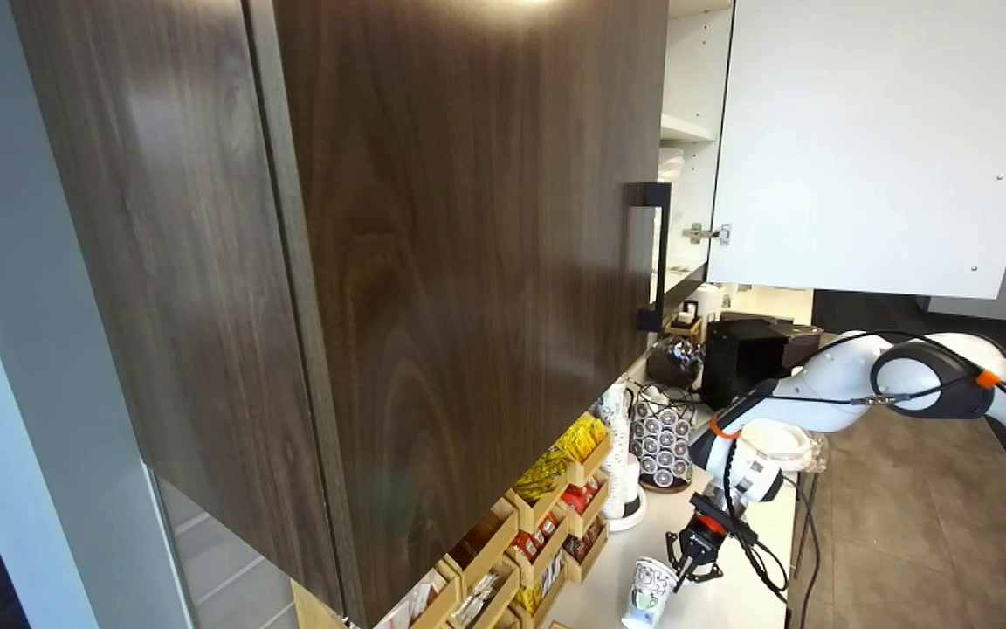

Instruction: Pick up the paper cup on the right and put it on the paper cup on the left, flip the stacked paper cups over, pick up the stacked paper cups and put them the right way up on the bottom shelf of the open upper cabinet

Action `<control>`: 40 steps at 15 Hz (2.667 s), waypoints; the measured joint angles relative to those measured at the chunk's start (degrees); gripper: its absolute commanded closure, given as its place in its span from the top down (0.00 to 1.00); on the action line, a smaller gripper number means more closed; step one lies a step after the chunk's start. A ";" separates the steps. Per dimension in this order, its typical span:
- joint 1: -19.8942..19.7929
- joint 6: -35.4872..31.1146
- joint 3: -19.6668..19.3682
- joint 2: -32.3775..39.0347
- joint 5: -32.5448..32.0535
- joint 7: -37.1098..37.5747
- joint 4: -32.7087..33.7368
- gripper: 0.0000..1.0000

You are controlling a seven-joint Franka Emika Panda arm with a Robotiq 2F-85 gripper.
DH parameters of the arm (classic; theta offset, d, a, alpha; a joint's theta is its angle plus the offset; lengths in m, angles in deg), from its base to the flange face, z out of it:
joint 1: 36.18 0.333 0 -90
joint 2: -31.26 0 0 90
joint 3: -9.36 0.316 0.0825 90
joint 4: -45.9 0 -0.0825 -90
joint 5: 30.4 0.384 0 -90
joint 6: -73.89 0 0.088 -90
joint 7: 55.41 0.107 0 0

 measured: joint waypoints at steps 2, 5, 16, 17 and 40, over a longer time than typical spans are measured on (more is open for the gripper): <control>0.53 -0.07 -0.49 -0.97 0.01 -0.58 -0.21 0.03; 2.64 -1.53 -1.72 -4.84 -0.53 -0.90 -1.61 0.03; 15.15 -20.20 -5.62 -31.42 -30.24 16.26 -20.10 0.02; 16.38 -20.91 -6.48 -33.52 -35.08 19.35 -21.84 0.05; 13.01 -16.47 -2.38 -62.27 -60.19 16.35 -24.24 0.03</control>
